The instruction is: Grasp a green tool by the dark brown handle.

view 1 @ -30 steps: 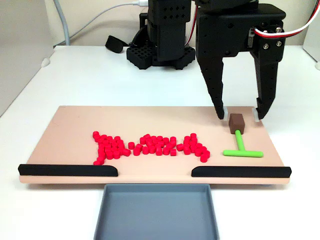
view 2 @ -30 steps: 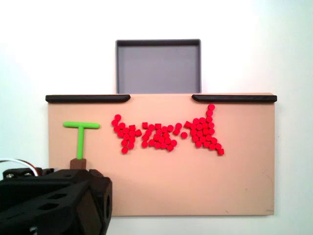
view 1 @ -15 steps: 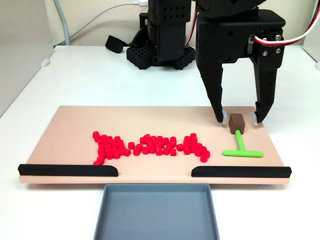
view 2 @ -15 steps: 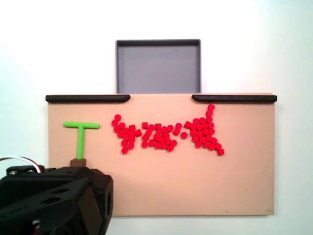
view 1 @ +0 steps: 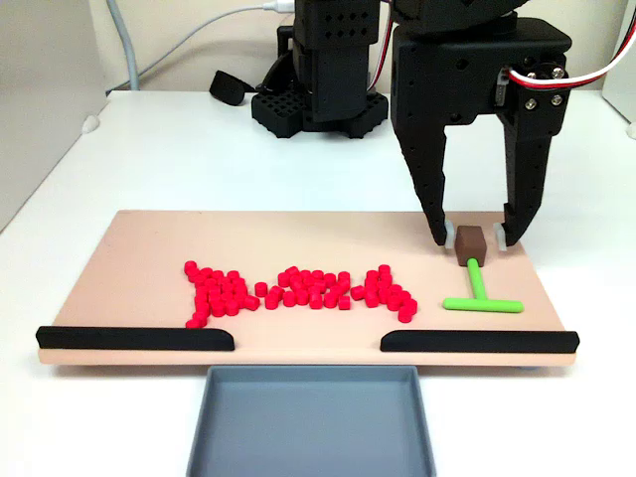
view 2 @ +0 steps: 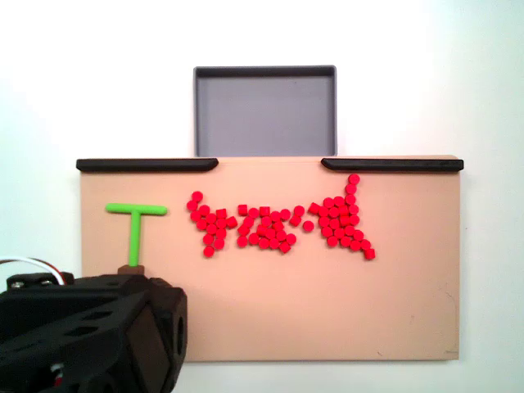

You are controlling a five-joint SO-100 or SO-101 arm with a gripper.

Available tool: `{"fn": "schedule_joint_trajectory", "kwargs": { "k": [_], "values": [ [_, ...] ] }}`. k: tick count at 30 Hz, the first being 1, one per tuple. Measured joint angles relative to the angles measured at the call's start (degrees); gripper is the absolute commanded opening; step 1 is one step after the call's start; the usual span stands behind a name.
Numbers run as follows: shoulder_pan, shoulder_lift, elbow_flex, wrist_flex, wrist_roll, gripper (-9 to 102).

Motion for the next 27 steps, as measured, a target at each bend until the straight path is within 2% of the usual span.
{"fn": "schedule_joint_trajectory", "kwargs": {
  "k": [16, 18, 22, 27],
  "values": [
    [0.00, -0.62, -0.09, 0.00, -0.18, 14],
    [0.00, -0.62, -0.09, 0.00, -0.26, 12],
    [0.00, -0.62, -0.09, 0.00, -0.35, 0],
    [0.00, -0.62, -0.09, 0.00, -0.44, 0]
  ]
}}
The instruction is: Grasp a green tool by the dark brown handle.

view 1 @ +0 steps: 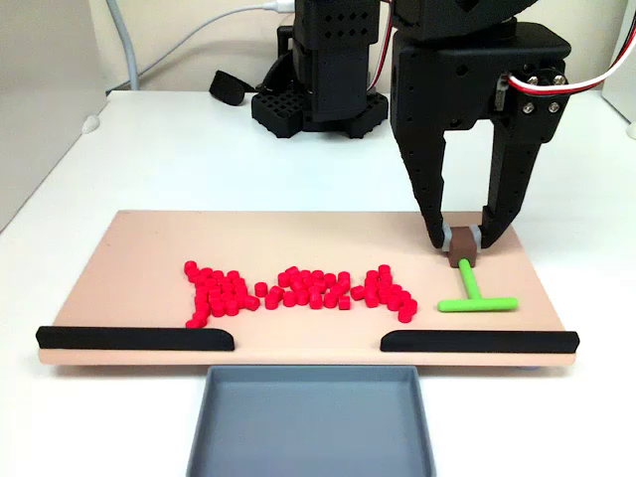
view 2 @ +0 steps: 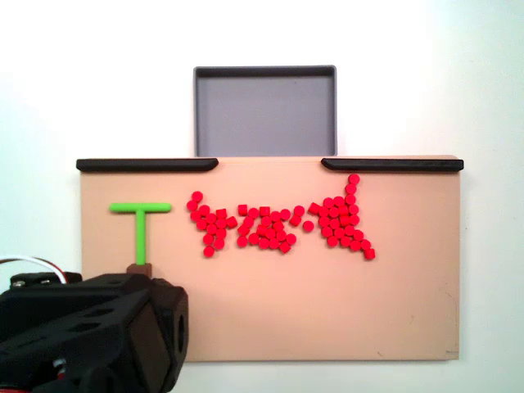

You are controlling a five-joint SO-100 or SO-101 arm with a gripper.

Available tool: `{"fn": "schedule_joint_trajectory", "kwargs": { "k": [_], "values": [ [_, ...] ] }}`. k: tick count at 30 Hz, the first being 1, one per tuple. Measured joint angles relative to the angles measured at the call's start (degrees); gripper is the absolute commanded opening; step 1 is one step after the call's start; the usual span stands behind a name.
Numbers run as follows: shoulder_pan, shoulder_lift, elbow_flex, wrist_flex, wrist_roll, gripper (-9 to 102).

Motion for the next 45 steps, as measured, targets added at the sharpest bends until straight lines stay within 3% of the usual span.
{"fn": "schedule_joint_trajectory", "kwargs": {
  "k": [21, 31, 45],
  "values": [
    [0.35, 3.43, 0.00, 1.41, -0.62, 0],
    [7.73, 13.89, 0.00, 12.92, -13.10, 0],
    [19.69, 17.05, 0.00, 13.89, -21.62, 0]
  ]
}}
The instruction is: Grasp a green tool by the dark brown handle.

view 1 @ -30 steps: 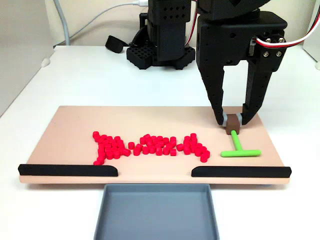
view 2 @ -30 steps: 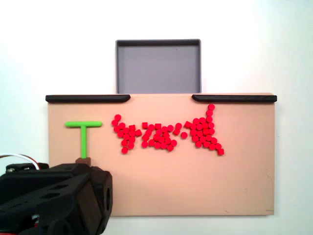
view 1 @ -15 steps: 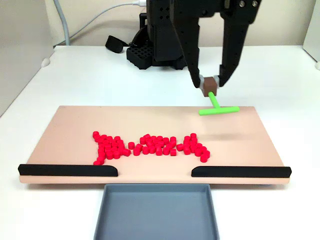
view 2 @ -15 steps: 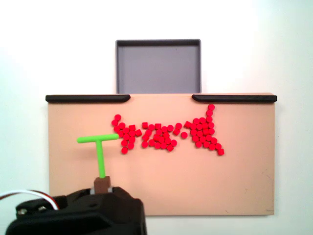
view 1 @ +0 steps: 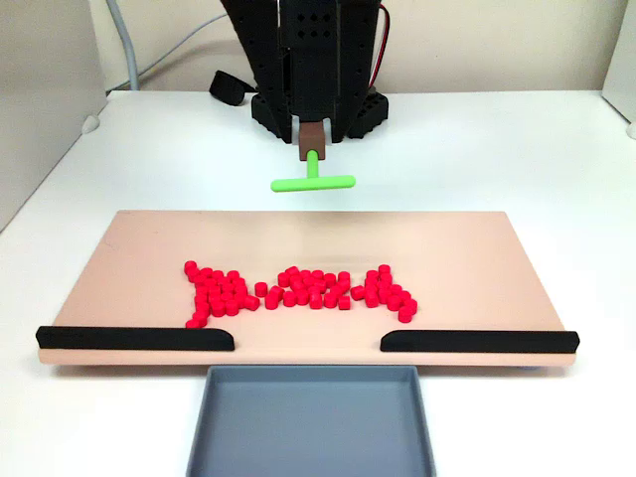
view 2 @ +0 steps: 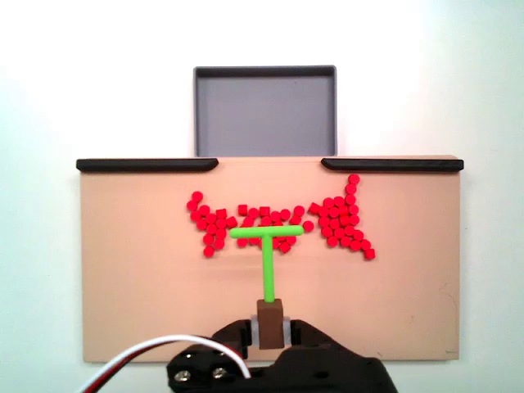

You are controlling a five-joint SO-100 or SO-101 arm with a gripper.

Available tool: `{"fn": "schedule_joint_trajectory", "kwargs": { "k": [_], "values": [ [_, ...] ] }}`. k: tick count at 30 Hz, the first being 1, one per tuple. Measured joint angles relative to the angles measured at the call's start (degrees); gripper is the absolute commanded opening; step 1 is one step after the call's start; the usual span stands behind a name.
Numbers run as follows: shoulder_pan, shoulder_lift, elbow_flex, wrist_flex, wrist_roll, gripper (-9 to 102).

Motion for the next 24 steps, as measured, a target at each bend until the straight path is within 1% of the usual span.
{"fn": "schedule_joint_trajectory", "kwargs": {
  "k": [11, 24],
  "values": [
    [3.69, -0.09, 0.00, 0.00, 0.88, 0],
    [4.75, -0.26, 0.00, 0.00, -0.53, 0]
  ]
}}
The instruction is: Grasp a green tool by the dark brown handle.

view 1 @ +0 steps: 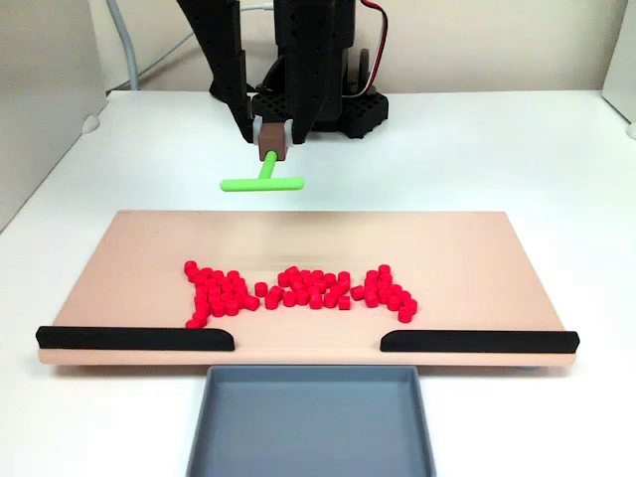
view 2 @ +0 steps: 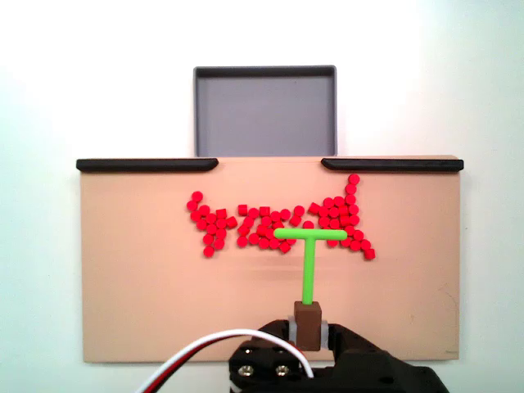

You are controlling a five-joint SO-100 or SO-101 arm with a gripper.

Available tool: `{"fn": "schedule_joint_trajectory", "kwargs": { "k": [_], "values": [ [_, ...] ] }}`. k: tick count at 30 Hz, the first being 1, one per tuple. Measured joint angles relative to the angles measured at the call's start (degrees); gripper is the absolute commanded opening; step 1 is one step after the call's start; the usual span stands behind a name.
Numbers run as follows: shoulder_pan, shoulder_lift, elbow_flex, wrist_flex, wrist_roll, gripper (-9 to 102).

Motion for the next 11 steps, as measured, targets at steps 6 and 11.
{"fn": "schedule_joint_trajectory", "kwargs": {
  "k": [6, 11],
  "values": [
    [0.18, 0.00, 0.00, 0.00, -0.88, 0],
    [0.18, 0.00, 0.00, 0.00, -1.05, 0]
  ]
}}
